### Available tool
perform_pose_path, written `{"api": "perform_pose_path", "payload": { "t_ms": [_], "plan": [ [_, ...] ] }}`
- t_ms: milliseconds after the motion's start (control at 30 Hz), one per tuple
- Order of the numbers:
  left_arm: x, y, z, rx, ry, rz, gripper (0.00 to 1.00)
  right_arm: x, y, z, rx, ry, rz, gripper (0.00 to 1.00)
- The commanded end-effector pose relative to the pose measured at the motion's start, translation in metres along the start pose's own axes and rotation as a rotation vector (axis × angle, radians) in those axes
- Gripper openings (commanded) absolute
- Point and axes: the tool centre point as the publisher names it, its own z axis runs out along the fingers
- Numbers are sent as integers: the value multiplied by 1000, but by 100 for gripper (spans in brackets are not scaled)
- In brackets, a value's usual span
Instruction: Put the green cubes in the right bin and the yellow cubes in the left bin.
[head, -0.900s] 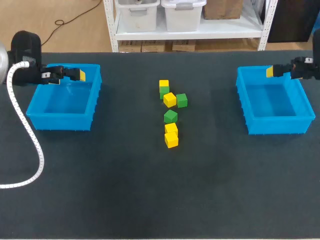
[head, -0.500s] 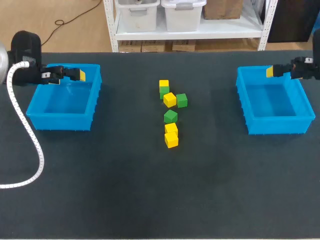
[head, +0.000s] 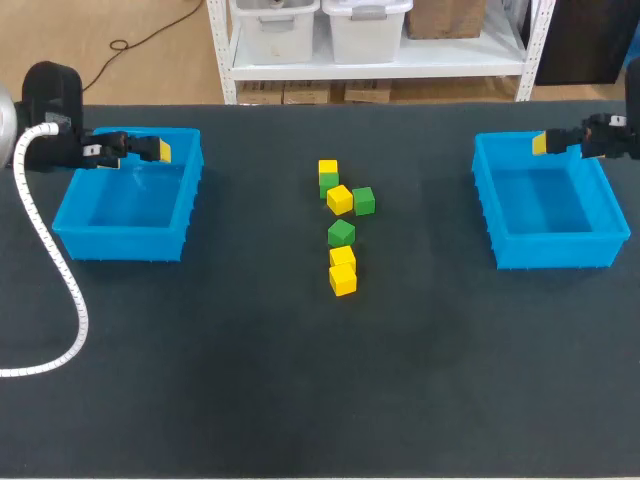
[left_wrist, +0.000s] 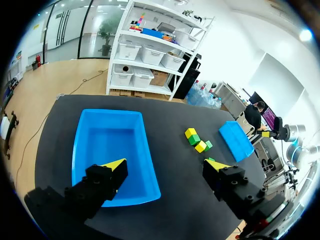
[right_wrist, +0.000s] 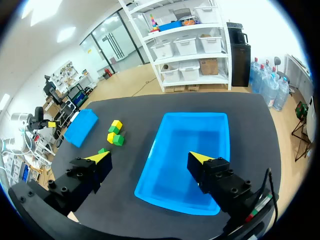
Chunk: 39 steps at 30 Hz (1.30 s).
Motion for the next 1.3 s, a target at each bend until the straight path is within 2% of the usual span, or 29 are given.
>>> {"api": "perform_pose_path", "payload": {
  "t_ms": [33,167,233,433,600,800,967,1133,1300],
  "plan": [
    [1,1,0,6,-6,1,100,0,-1,1,-3,1,-1,100],
    [1,1,0,6,-6,1,100,0,-1,1,-3,1,-1,100],
    [1,1,0,6,-6,1,100,-7,6,6,3,9,-39,100],
    [1,1,0,6,-6,1,100,-23,37,25,27,33,-170,100],
    [1,1,0,6,-6,1,100,-24,69,43,52,69,-254,100],
    [1,1,0,6,-6,1,100,-13,107,57,118,121,-271,100],
    [1,1,0,6,-6,1,100,7,140,70,179,136,-292,100],
    [1,1,0,6,-6,1,100,25,163,91,255,181,-298,100],
    [1,1,0,6,-6,1,100,44,180,114,287,228,-331,100]
  ]
}}
